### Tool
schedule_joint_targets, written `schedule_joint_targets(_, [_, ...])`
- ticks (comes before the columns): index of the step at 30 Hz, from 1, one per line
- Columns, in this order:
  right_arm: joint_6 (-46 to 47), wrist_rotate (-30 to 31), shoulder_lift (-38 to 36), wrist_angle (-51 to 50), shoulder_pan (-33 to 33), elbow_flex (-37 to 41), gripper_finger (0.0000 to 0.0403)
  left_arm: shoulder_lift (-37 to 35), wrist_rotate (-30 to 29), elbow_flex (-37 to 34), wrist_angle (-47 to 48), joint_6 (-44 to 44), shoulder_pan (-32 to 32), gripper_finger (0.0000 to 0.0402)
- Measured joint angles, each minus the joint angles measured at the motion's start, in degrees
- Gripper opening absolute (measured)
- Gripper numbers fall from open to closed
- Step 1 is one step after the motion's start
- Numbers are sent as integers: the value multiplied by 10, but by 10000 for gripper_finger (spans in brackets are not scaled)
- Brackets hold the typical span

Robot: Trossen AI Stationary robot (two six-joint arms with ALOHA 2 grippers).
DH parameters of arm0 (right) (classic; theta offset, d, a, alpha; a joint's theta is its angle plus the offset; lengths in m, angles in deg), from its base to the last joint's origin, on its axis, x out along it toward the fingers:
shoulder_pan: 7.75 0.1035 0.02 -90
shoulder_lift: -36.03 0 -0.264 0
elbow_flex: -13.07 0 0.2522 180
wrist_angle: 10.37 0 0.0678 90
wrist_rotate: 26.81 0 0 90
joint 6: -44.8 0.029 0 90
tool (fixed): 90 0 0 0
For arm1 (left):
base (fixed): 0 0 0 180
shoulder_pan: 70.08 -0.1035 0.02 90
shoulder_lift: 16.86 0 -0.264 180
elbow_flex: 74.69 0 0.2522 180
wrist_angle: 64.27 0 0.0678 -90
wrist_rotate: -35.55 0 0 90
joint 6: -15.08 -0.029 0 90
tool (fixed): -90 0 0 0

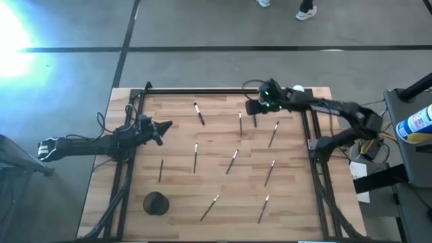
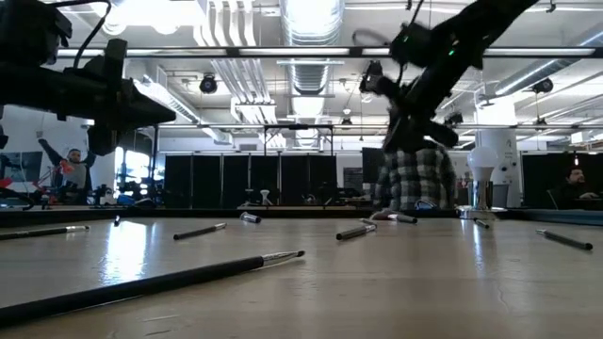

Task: Pick & Place Makeup Brushes
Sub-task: Put the highlighter brush into the holder

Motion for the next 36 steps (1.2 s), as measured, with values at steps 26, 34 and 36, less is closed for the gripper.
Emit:
schedule_joint_targets(26, [-82,47,378,-227,-102,-297,216,0,-13,0,0,8,0,0])
schedule_joint_targets(34, [-108,49,383,-213,-102,-298,146,0,-24,0,-1,24,0,0])
schedule_joint_targets(36, [-122,48,380,-210,-102,-297,115,0,-36,0,-4,39,0,0])
